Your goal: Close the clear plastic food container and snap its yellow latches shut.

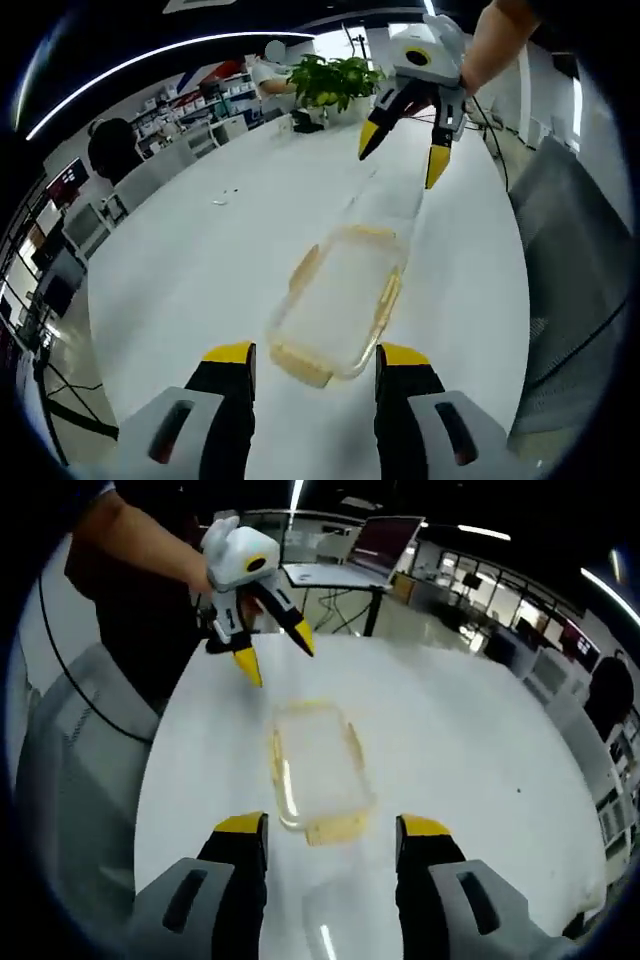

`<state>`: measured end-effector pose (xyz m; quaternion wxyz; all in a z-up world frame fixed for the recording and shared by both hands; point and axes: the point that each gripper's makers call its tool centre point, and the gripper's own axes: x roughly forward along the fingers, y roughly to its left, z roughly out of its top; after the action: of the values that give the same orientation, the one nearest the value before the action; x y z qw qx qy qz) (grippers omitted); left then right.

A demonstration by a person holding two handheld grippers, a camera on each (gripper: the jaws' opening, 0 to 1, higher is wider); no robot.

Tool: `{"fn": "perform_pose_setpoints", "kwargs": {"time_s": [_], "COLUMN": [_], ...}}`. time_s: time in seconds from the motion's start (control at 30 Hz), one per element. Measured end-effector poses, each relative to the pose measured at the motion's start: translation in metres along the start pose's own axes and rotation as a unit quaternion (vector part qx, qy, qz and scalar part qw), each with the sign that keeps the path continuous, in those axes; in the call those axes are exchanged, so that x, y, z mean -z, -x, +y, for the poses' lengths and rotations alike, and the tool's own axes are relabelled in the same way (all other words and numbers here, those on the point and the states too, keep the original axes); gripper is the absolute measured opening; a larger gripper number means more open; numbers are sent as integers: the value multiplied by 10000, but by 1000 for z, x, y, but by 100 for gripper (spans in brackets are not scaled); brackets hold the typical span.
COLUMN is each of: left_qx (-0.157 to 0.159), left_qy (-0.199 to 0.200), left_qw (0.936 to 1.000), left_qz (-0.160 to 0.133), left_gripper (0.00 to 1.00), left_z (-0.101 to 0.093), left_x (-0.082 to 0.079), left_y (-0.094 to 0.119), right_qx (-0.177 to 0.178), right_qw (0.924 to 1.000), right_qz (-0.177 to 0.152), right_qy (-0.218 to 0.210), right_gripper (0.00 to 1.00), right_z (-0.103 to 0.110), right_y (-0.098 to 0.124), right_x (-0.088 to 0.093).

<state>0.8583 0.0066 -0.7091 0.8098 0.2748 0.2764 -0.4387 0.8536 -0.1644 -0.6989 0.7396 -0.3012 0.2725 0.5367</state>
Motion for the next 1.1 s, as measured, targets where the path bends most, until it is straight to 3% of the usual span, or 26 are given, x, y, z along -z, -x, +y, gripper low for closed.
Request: {"fn": "perform_pose_setpoints", "kwargs": {"time_s": [0.17, 0.47, 0.6, 0.73, 0.8, 1.1], "left_qx": [312, 1168, 1358, 1453, 1538, 1724], "left_qy": [-9, -759, -815, -1042, -1028, -1061], "left_qw": [9995, 9886, 9855, 9814, 9802, 9760], "left_qz": [-7, 562, 605, 703, 713, 800], "left_gripper": [42, 42, 43, 43, 44, 43], "left_z": [7, -3, -3, -1, -1, 4], "left_x": [3, 28, 30, 33, 33, 40], "left_y": [-8, -24, -30, -36, -38, -45], "right_qx": [-117, -429, -510, -714, -856, -933], "right_qw": [9998, 9967, 9943, 9918, 9872, 9826], "right_qz": [109, 583, 671, 870, 1195, 1469], "right_qy": [68, 369, 656, 604, 612, 653], "right_gripper": [48, 48, 48, 50, 49, 46], "right_z": [-5, -4, -4, -2, 0, -4], "right_y": [-10, -35, -43, -48, -52, -66], "right_x": [2, 11, 12, 19, 30, 38]}}
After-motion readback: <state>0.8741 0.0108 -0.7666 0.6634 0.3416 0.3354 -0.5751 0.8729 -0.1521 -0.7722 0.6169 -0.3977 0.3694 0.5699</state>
